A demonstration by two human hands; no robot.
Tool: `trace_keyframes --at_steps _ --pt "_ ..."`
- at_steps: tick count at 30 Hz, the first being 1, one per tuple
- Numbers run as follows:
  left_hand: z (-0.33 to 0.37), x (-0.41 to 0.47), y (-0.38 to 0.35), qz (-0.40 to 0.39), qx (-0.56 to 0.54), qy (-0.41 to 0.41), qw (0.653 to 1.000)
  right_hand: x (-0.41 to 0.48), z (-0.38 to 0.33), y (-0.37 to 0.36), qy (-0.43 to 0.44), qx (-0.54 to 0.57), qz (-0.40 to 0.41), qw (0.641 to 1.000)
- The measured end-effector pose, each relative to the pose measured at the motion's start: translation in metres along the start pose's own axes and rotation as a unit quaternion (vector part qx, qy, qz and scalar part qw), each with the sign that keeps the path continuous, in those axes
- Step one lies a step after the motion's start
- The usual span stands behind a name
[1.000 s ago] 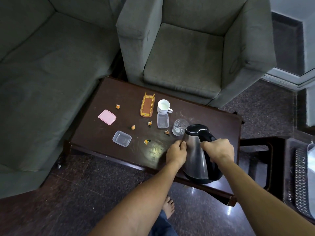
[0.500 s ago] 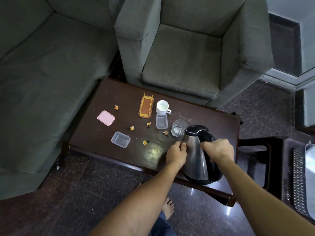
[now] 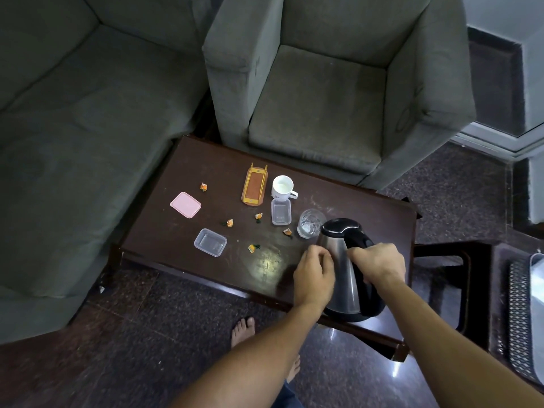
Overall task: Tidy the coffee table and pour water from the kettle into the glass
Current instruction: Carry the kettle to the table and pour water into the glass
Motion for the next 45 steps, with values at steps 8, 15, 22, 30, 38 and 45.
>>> trace_keyframes --at_steps 8,15,22,30,38,45 --pt "0.021 -0.03 -0.025 -0.038 -0.083 0.013 0.996 -0.001 0.0 -0.001 0.003 0.01 0.009 1.0" --pt "0.013 -0.03 -0.018 -0.021 -0.065 0.011 0.998 -0.003 0.003 -0.001 -0.001 0.018 0.006 1.0" --pt "-0.021 -0.02 0.009 0.027 -0.022 0.072 0.997 -0.004 0.004 0.0 0.0 0.015 0.002 1.0" --pt "-0.05 -0.018 0.013 -0.018 0.008 0.138 0.99 -0.005 0.002 0.003 -0.002 0.015 -0.004 1.0" --pt "-0.06 -0.01 0.011 -0.043 0.025 0.159 0.986 -0.002 0.002 0.005 -0.002 0.009 -0.006 1.0" --pt "-0.059 -0.006 0.003 -0.084 0.042 0.146 0.985 -0.001 0.004 0.001 -0.001 0.001 -0.01 1.0"
Point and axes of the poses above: each hand's wrist, its own x-axis towards the middle knuckle, its own y-axis out of the back of the hand, z = x × y, the point moved 8 cm from there along x, towards the middle knuckle, and after that the axes turned 6 degrees about z, right-handed, at the moved point
